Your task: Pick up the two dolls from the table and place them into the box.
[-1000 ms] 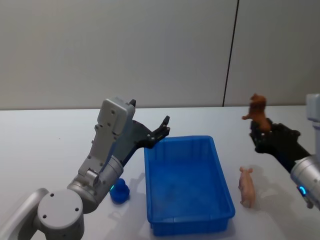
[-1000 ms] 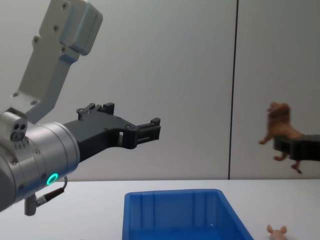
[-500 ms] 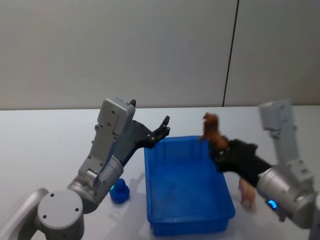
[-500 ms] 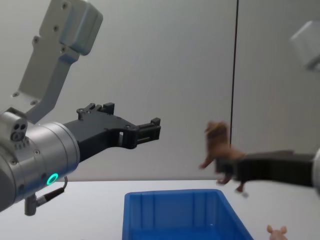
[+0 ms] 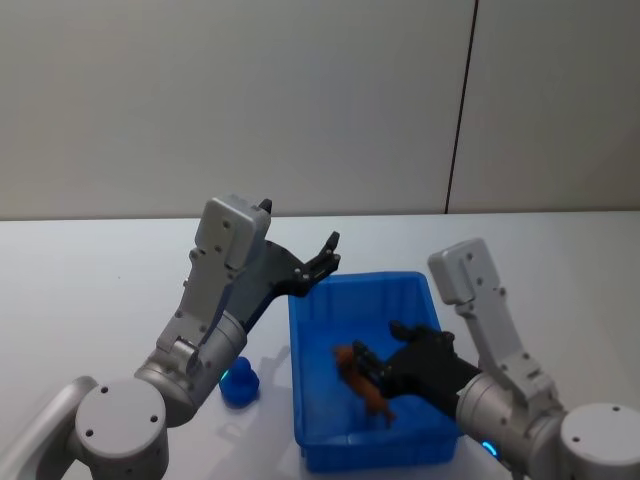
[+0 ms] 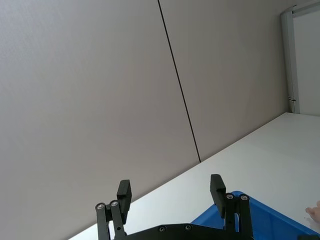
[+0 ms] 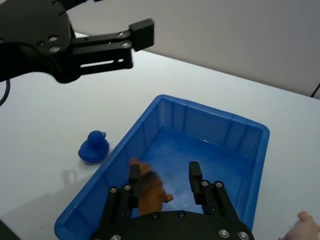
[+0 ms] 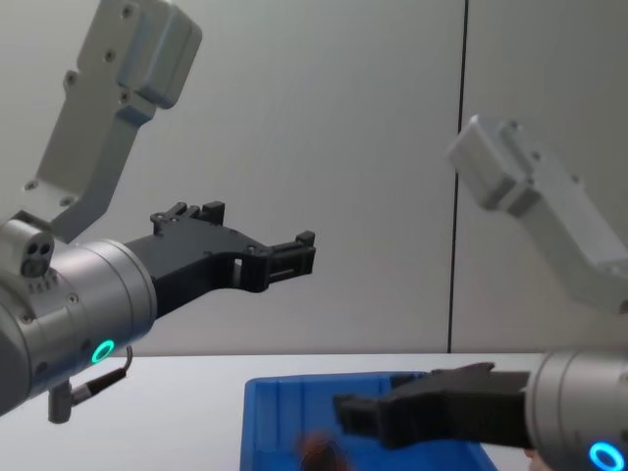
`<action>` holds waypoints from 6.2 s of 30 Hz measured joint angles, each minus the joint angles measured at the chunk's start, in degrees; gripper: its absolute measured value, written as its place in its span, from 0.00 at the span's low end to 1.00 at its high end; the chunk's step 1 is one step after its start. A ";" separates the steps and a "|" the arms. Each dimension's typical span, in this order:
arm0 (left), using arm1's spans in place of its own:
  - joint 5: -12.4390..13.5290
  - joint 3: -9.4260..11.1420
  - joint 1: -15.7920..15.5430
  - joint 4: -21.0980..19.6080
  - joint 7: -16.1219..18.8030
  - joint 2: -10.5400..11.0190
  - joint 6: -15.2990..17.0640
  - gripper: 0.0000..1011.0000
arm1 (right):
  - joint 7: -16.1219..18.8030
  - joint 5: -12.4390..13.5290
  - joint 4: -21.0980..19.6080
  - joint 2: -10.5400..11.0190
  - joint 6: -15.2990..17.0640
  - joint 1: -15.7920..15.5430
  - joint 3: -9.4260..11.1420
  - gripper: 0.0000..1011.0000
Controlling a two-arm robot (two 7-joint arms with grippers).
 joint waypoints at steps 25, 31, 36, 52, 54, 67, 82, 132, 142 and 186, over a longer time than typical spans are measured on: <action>0.00 0.00 0.00 0.00 0.00 0.00 0.00 0.99 | -1.44 1.57 -2.03 2.29 -2.05 0.00 2.95 0.99; 0.00 0.00 0.00 0.00 0.00 0.00 0.00 0.99 | -2.74 4.65 -3.73 5.16 -3.41 -0.48 6.26 0.99; 0.00 0.00 0.00 0.00 0.00 0.00 0.00 0.99 | -3.51 8.10 -5.17 8.22 -3.57 -1.44 9.41 0.99; 0.00 0.00 0.00 0.00 0.00 0.00 0.00 0.99 | -2.20 13.95 -7.50 14.33 1.89 -5.08 13.97 0.99; 0.00 0.00 0.00 0.00 0.00 0.00 0.00 0.99 | -1.95 14.03 -7.50 14.60 2.30 -5.32 14.07 0.99; 0.00 0.00 0.00 0.00 0.00 0.00 0.00 0.99 | -3.06 12.08 -5.76 14.39 5.52 -5.82 13.30 0.99; 0.00 0.00 0.00 0.00 0.00 0.00 0.00 0.99 | -3.14 7.38 -0.59 10.85 7.34 -3.32 10.24 0.99; 0.00 0.00 0.00 0.00 0.00 0.00 0.00 0.99 | -2.65 -1.34 14.24 3.05 4.31 4.00 5.31 0.38; 0.00 0.00 0.00 0.00 0.00 0.00 0.00 0.99 | -3.80 -1.34 13.23 3.31 2.47 3.74 5.86 0.38; 0.00 0.00 0.00 0.00 0.00 0.00 0.00 0.99 | 12.50 -4.30 5.32 2.27 -2.14 8.97 4.71 0.38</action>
